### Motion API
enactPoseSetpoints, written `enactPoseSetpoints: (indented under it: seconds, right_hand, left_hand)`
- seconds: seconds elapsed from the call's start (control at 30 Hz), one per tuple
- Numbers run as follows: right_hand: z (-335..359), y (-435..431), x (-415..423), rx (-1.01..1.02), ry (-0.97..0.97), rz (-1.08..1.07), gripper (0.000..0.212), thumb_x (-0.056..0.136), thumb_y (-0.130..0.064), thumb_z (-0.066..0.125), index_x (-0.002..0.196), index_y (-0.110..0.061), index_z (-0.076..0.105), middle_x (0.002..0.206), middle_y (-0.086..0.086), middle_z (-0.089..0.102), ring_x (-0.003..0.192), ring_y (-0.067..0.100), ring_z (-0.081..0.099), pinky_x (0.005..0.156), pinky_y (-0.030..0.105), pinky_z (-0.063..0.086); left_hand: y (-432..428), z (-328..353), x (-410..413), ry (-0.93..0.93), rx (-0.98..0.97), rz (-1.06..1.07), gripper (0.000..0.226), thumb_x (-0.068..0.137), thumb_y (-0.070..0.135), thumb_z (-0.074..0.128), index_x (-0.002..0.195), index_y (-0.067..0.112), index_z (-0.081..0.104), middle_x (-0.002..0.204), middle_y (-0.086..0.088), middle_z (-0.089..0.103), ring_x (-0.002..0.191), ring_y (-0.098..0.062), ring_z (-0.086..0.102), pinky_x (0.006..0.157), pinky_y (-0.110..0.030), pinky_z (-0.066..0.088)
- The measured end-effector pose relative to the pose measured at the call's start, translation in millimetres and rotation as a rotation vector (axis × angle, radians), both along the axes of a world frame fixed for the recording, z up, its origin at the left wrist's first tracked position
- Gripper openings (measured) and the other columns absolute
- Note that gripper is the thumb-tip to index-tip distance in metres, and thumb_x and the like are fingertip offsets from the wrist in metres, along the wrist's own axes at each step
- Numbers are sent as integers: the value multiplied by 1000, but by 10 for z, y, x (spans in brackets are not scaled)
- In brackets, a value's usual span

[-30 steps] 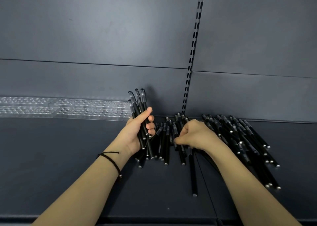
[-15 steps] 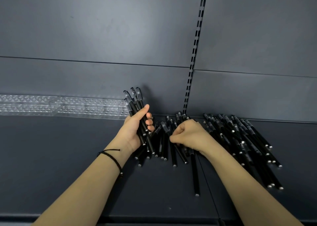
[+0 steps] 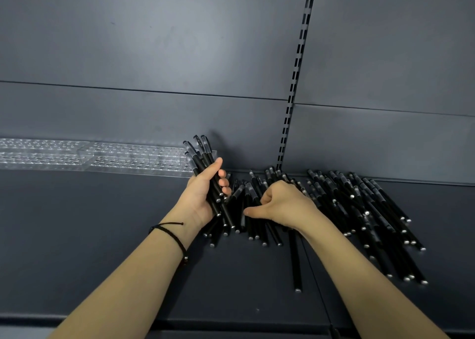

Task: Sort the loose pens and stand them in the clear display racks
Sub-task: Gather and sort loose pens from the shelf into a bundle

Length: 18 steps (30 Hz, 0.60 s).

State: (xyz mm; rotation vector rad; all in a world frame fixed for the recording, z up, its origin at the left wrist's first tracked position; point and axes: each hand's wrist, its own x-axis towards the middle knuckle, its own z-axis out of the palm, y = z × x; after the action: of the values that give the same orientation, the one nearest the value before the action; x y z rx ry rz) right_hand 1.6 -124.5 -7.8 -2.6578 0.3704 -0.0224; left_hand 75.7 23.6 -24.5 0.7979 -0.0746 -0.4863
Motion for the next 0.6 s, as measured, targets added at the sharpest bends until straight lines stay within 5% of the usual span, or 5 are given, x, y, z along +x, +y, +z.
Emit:
enactPoseSetpoints:
  seconds: [0.1, 0.3, 0.6]
  right_hand:
    - [-4, -20, 16, 32, 12, 7, 51, 73, -33, 71, 50, -23, 28, 46, -8, 28, 48, 15, 32, 56, 27, 31]
    - [-8, -99, 39, 94, 15, 26, 53, 75, -26, 69, 48, -23, 23, 44, -8, 22, 47, 14, 25, 53, 28, 24]
    - [-12, -61, 30, -32, -4, -19, 52, 74, -42, 74, 51, -22, 32, 48, -7, 34, 49, 14, 38, 53, 26, 32]
  left_hand:
    - [-18, 6, -12, -1, 12, -5, 18, 90, 23, 66, 79, 20, 52, 60, 6, 52, 43, -5, 45, 40, -17, 40]
    - [-15, 19, -33, -7, 16, -24, 18, 90, 24, 66, 78, 19, 53, 60, 6, 52, 44, -5, 45, 41, -16, 41]
    - [-2, 26, -49, -12, 44, -33, 15, 89, 24, 66, 80, 19, 56, 60, 6, 52, 44, -5, 46, 42, -17, 42]
